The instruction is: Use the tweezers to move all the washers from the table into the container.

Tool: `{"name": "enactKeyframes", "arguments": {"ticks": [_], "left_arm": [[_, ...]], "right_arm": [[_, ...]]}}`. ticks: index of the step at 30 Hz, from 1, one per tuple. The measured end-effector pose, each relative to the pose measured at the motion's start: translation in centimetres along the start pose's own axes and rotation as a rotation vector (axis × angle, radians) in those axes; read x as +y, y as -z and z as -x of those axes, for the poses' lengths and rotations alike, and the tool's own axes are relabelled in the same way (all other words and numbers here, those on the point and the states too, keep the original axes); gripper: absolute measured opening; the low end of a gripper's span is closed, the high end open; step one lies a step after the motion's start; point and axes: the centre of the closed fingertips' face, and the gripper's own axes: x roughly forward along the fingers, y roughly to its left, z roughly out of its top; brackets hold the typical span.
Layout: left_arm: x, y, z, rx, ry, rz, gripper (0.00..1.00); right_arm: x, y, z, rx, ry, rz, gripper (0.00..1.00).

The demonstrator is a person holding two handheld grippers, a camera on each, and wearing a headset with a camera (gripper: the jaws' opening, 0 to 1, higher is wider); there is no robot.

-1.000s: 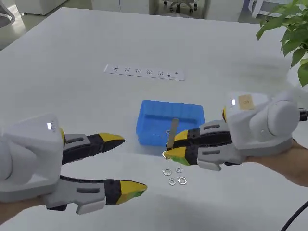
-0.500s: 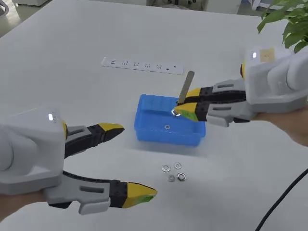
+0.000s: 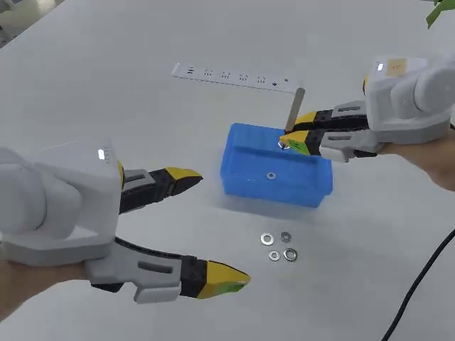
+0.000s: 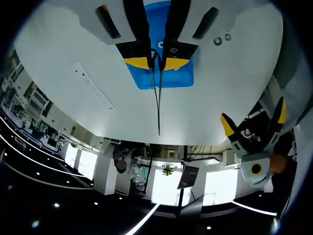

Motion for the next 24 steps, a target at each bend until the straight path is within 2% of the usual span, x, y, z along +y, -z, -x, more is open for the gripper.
{"name": "enactKeyframes", "arguments": {"ticks": [7, 12, 18, 24], "left_arm": [[0.3, -0.2, -0.6, -0.005, -0.007, 0.023, 0.87], [0.6, 0.1, -0.7, 0.007, -0.011, 0.033, 0.87], [1.1, 0.5, -0.5, 0.007, -0.026, 0.050, 0.87], [1.1, 0.9, -0.5, 0.019, -0.032, 0.058, 0.87]], "right_arm": [[0.0, 1.4, -2.0, 0.017, -0.031, 0.011, 0.10], [0.0, 2.3, -3.1, 0.027, -0.043, 0.002, 0.10], [0.0, 3.2, -3.4, 0.033, -0.043, -0.013, 0.10], [0.1, 3.6, -3.6, 0.042, -0.046, -0.014, 0.10]]}}
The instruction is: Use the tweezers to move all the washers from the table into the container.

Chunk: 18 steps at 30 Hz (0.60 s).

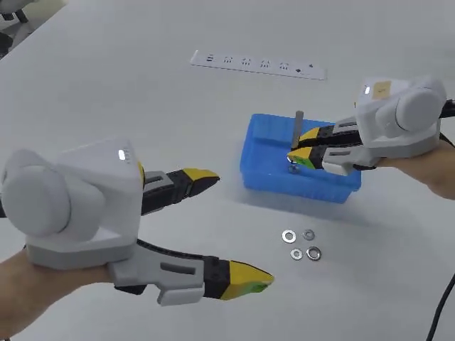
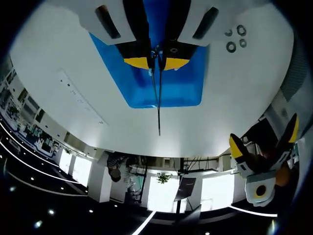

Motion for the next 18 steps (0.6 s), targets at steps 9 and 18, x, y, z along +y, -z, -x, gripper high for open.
{"name": "enactKeyframes", "arguments": {"ticks": [9, 18], "left_arm": [[0.02, 0.10, 0.12, 0.000, -0.010, 0.011, 0.87], [0.09, 0.20, 0.37, -0.008, -0.022, 0.027, 0.86]], "right_arm": [[-0.22, 0.44, -0.28, 0.001, 0.006, -0.020, 0.10], [-0.29, 0.36, -0.36, 0.003, 0.012, -0.024, 0.10]]}}
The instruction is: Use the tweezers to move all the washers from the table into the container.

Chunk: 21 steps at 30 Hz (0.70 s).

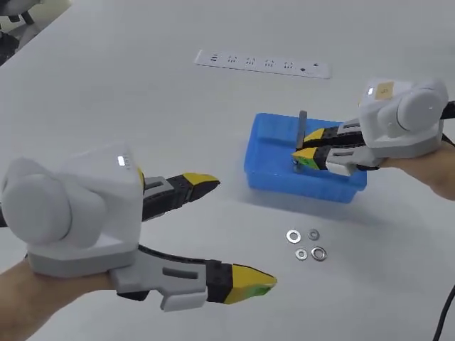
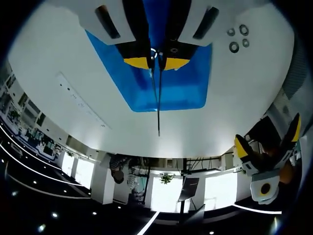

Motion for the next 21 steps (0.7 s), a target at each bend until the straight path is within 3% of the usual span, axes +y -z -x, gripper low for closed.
{"name": "enactKeyframes", "arguments": {"ticks": [13, 16, 19, 21], "left_arm": [[0.5, -0.8, -0.1, -0.025, -0.021, 0.005, 0.86], [1.3, -1.8, -0.5, -0.068, -0.040, 0.026, 0.85], [2.2, -3.7, -1.4, -0.134, -0.042, 0.040, 0.83], [3.0, -4.4, -2.2, -0.141, -0.038, 0.027, 0.81]], "right_arm": [[0.0, -1.1, 0.6, -0.032, 0.005, -0.016, 0.10], [0.5, -1.4, 0.8, -0.029, -0.004, 0.014, 0.08], [1.0, -1.9, 1.1, -0.028, -0.017, 0.040, 0.08], [1.2, -2.1, 1.2, -0.028, -0.019, 0.048, 0.08]]}}
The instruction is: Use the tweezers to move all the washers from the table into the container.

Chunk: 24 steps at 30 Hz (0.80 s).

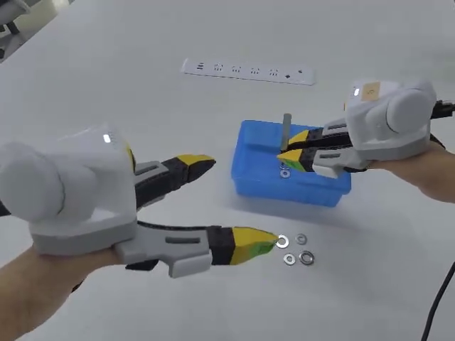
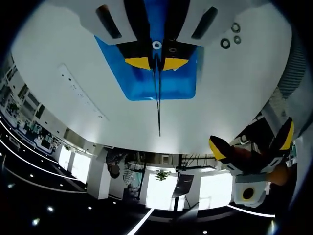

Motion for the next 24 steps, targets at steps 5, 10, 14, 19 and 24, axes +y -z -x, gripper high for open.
{"name": "enactKeyframes", "arguments": {"ticks": [5, 10, 14, 19, 24], "left_arm": [[1.3, -1.7, -2.4, -0.006, 0.039, -0.072, 0.77], [2.9, -2.8, -4.7, -0.017, 0.069, -0.083, 0.71], [3.4, -3.2, -6.1, -0.013, 0.097, -0.104, 0.61], [3.4, -3.3, -6.9, -0.007, 0.130, -0.142, 0.44], [3.6, -2.8, -7.0, 0.034, 0.141, -0.197, 0.21]], "right_arm": [[0.5, -0.7, 0.4, -0.010, -0.019, 0.011, 0.08], [0.9, -1.2, 0.6, -0.021, -0.033, 0.023, 0.08], [1.3, -1.4, 0.7, -0.027, -0.048, 0.032, 0.08], [1.8, -1.6, 0.8, -0.028, -0.069, 0.044, 0.08], [2.0, -1.6, 0.9, -0.024, -0.081, 0.053, 0.08]]}}
